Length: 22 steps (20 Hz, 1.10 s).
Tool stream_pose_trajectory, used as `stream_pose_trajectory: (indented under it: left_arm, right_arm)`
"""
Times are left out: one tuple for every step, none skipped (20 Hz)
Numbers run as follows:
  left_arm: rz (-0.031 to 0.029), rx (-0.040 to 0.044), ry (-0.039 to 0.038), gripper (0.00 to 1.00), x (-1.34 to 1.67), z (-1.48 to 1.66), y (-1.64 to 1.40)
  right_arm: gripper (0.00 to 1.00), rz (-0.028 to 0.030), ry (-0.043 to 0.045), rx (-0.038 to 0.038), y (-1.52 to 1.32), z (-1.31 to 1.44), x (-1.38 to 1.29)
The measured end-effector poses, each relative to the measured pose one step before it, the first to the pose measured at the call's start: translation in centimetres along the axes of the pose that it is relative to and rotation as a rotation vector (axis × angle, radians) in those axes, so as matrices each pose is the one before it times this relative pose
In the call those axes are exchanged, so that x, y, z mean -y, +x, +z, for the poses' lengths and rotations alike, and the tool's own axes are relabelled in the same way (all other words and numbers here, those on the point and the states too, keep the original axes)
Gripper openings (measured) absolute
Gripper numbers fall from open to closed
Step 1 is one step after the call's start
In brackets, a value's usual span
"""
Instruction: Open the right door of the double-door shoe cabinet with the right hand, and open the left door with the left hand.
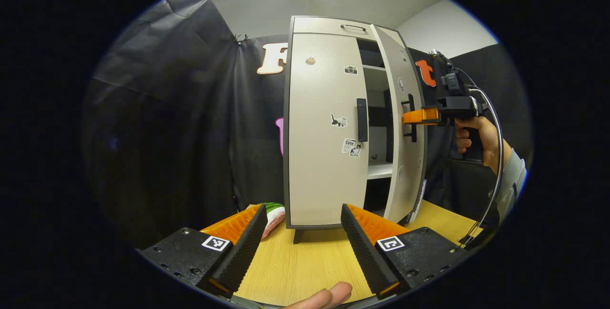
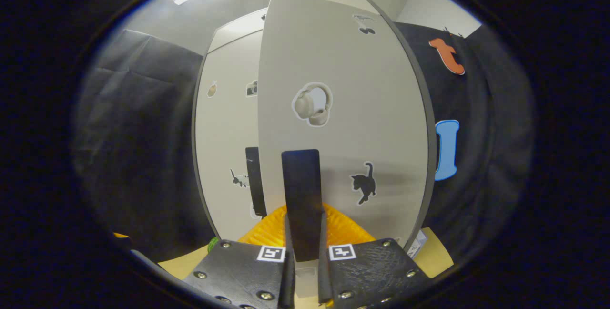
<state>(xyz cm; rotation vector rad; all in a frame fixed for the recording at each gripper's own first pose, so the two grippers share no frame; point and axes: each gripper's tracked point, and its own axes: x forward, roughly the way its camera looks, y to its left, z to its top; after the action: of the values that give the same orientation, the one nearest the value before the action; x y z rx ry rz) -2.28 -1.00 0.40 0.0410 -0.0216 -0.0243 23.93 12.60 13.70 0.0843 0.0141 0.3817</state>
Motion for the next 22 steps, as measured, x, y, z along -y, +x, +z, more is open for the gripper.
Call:
stream_pose_trajectory:
  left_arm:
    - [-0.00399, 0.0025, 0.00306, 0.96, 0.022, 0.062, -0.128]
    - [-0.00335, 0.00381, 0.00161, 0.96, 0.018, 0.032, -0.08]
    - [-0.00076, 0.00504, -0.00094, 0.96, -0.18, 0.009, -0.247]
    - [-0.00219, 0.00414, -0.00364, 0.96, -0.116, -0.083, -0.098]
    - [-0.0028, 0.00081, -0.00228, 0.96, -0.106, -0.054, -0.154]
    - [0.00154, -0.00151, -0.0013, 0.96, -0.216, -0.194, -0.159]
    - [0.00176, -0.0015, -0.00159, 0.96, -0.182, -0.091, -0.129]
    - [-0.00319, 0.00374, -0.00469, 0.96, 0.098, 0.079, 0.02]
    - [-0.00973, 0.00095, -0.00452, 0.96, 0.325, -0.049, 0.002]
    - [-0.01039, -0.00194, -0.00385, 0.96, 0.379, -0.144, 0.046]
    - [-0.01046, -0.0017, -0.00489, 0.96, 0.436, -0.066, 0.041]
    - [-0.01372, -0.00194, -0.00428, 0.96, 0.491, -0.109, 0.086]
    - [-0.01264, -0.00269, -0.00406, 0.96, 0.516, -0.062, -0.025]
    - [-0.01087, -0.00387, -0.00183, 0.96, 0.465, -0.186, 0.078]
    - [-0.00832, -0.00244, 0.00137, 0.96, 0.339, -0.03, -0.019]
    - [-0.00305, -0.00405, 0.0013, 0.96, 0.257, -0.142, 0.063]
    - [-0.00074, -0.00115, 0.00019, 0.96, 0.097, -0.044, 0.005]
    - [-0.00048, 0.00286, -0.00034, 0.96, 0.197, 0.102, 0.119]
    - [-0.00011, 0.00322, -0.00057, 0.96, 0.09, 0.106, 0.187]
    - [0.00209, -0.00146, -0.00098, 0.96, 0.124, -0.068, 0.077]
    - [0.00227, -0.00563, 0.00076, 0.96, -0.034, -0.072, 0.093]
    - [0.00497, -0.00738, -0.00007, 0.96, -0.087, -0.114, 0.319]
  right_arm:
    - [0.19, 0.00331, -0.0001, 0.00208, -0.536, 0.044, 0.312]
    - [0.19, 0.00476, 0.00362, 0.00759, -0.653, 0.08, 0.313]
    - [0.19, 0.0061, 0.0017, 0.00395, -0.713, 0.074, 0.464]
    - [0.19, 0.00153, 0.01228, 0.00222, -0.676, 0.073, 0.491]
    - [0.19, -0.00181, 0.00562, 0.00031, -0.791, 0.133, 0.612]
    - [0.18, -0.00669, 0.00147, 0.00278, -0.677, 0.1, 0.639]
    - [0.18, -0.01076, -0.00371, 0.00644, -0.665, 0.201, 0.704]
    - [0.18, -0.01594, -0.00094, 0.00041, -0.59, 0.161, 0.726]
    - [0.18, -0.01879, 0.00444, -0.00009, -0.435, 0.164, 0.727]
    - [0.18, -0.01335, 0.00266, 0.00105, -0.426, 0.08, 0.62]
    - [0.18, -0.01071, 0.00279, -0.00023, -0.34, 0.083, 0.591]
    - [0.18, -0.01154, 0.00482, -0.00002, -0.306, 0.131, 0.622]
    - [0.17, -0.01567, 0.0072, 0.00095, -0.244, 0.148, 0.702]
    - [0.17, -0.02499, -0.00017, 0.00759, -0.142, 0.23, 0.762]
    - [0.17, -0.01954, -0.00859, 0.00471, -1.09, 0.19, 1.08]
    - [0.03, -0.03768, -0.01094, 0.00831, 0.518, 0.168, 1.241]
    - [0.02, -0.03357, -0.01695, 0.01041, -0.107, 0.166, 1.435]
    - [0.02, -0.02902, 0.00124, 0.00512, 0.235, 0.105, 1.386]
    - [0.02, -0.02207, 0.01168, 0.0019, 0.335, 0.119, 1.343]
    - [0.01, 0.01074, 0.02196, 0.00575, -0.008, 0.143, 0.955]
    - [0.01, 0.06106, 0.03929, -0.00567, -0.19, 0.004, 0.017]
    - [0.0, 0.05845, 0.03566, -0.00609, 0.034, -0.088, -0.612]
